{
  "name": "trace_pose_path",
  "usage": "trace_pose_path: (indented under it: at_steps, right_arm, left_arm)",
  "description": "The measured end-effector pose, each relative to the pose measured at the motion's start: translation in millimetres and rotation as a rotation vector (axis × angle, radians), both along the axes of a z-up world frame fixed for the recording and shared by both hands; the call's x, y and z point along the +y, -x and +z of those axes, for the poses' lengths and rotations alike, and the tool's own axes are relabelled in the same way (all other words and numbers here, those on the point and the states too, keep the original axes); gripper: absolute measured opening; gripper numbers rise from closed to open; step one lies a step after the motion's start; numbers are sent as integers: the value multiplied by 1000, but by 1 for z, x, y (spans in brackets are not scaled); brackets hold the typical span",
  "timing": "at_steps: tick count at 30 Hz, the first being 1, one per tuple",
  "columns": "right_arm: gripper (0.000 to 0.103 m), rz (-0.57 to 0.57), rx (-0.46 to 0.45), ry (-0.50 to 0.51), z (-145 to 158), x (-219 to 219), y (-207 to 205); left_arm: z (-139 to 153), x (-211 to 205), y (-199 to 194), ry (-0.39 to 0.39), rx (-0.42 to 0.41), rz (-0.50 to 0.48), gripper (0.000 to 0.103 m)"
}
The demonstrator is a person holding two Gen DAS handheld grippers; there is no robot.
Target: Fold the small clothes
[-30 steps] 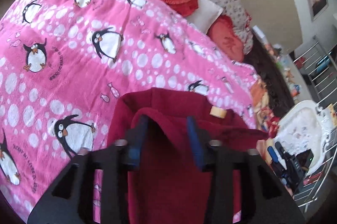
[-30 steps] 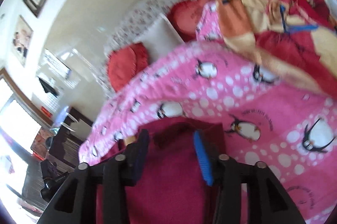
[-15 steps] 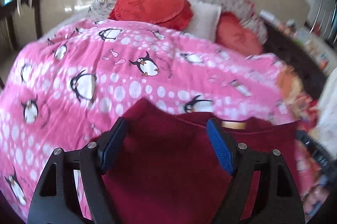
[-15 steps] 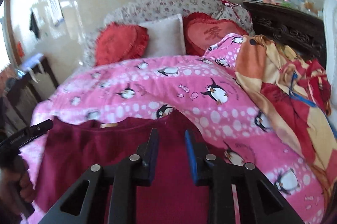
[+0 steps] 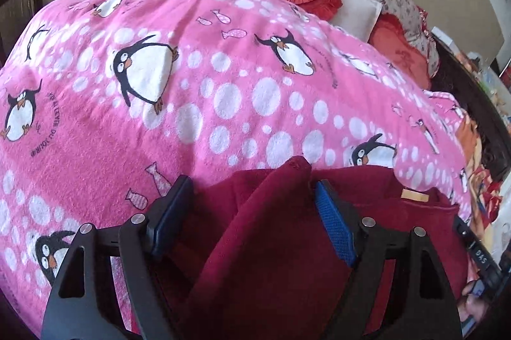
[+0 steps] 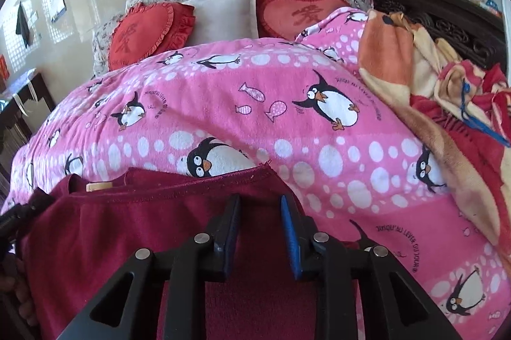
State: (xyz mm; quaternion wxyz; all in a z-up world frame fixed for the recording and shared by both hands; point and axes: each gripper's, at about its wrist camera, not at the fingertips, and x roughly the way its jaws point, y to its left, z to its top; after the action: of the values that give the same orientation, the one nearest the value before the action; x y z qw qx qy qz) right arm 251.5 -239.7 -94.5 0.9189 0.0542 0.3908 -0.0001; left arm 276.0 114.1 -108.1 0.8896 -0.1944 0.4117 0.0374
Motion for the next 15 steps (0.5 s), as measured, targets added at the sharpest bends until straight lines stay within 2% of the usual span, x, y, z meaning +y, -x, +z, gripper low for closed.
trace_pose_path:
  at_steps: [6,13,15]
  right_arm:
    - [25,0,-3,0,1,0,2]
    - [26,1,-5,0,1,1,2]
    - [26,-1,-6,6,1,3,3]
  left_arm:
    - [-1,-8,-8,-37,22,-10,83]
    - [-1,-16,-19,-52,41,-39,92]
    - [3,-22,-28,-77,80,-73,93]
